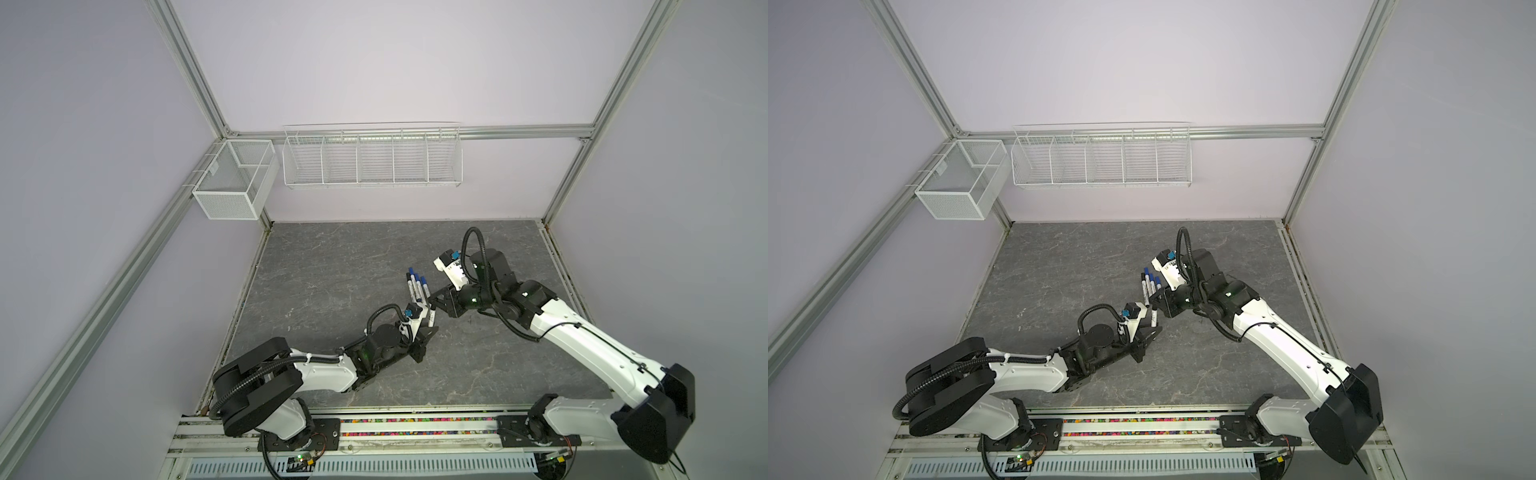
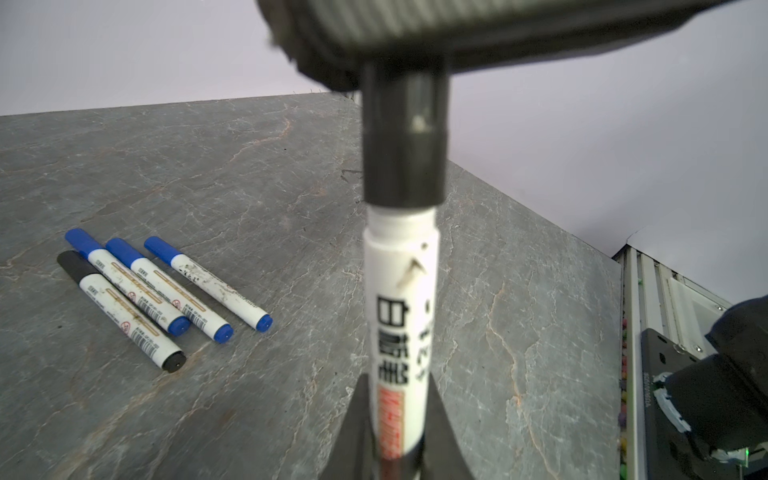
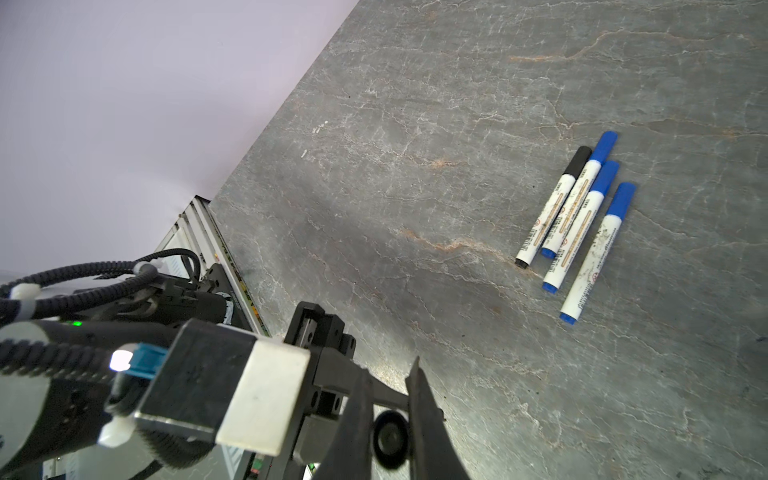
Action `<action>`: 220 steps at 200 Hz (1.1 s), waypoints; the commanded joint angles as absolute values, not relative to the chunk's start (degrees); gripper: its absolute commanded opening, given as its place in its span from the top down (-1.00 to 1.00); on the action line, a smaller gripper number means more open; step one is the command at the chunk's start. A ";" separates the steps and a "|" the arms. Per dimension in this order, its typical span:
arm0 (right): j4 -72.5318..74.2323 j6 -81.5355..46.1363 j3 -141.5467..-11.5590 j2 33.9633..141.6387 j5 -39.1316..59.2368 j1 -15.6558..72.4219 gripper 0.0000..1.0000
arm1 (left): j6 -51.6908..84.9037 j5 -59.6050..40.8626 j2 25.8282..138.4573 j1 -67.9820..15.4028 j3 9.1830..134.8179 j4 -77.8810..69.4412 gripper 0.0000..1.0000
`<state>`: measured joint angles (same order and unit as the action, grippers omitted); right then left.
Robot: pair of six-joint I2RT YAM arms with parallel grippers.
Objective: Insert the pens into the pen caps
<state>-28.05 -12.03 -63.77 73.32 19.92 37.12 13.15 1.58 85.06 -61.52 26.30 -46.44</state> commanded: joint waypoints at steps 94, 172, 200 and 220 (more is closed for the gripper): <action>-33.61 -13.21 -60.14 74.29 5.94 39.98 0.87 | 13.17 2.99 83.87 -61.26 27.43 -49.68 1.00; -34.25 -12.99 -58.23 79.13 24.13 39.77 0.87 | 13.51 6.55 81.81 -61.11 25.46 -57.72 1.00; -36.63 -12.07 -58.87 83.71 27.79 39.81 0.87 | 15.64 7.36 79.16 -57.65 26.13 -63.74 1.00; -38.10 -12.29 -59.56 86.62 29.29 39.73 0.87 | 17.02 7.69 78.55 -55.04 27.03 -67.57 1.00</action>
<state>-23.66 -13.06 -62.41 81.73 22.44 38.57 14.46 2.92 84.12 -59.22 22.55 -43.46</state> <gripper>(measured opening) 0.142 0.126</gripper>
